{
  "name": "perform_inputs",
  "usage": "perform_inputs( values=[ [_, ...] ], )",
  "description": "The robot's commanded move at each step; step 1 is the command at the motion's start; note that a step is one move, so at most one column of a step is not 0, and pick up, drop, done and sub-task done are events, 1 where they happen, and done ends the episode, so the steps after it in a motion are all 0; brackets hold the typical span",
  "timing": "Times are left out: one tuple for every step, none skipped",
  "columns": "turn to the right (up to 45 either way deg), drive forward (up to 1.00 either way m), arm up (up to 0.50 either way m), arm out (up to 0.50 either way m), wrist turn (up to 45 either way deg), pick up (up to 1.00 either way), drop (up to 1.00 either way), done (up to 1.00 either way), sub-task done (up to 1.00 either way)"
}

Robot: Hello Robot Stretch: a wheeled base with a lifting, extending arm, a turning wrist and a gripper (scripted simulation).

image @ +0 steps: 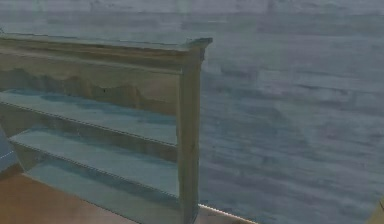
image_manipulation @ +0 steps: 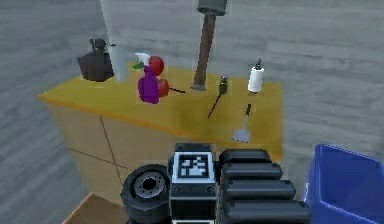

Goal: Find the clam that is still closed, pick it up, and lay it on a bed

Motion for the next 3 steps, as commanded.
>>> perform_inputs(
  values=[
    [-45.0, 0.0, 0.0, 0.0, 0.0, 0.0, 0.0, 0.0, 0.0],
    [-27.0, 0.0, 0.0, 0.0, 0.0, 0.0, 0.0, 0.0, 0.0],
    [0.0, 1.0, 0.0, 0.0, 0.0, 0.0, 0.0, 0.0, 0.0]
  ],
)
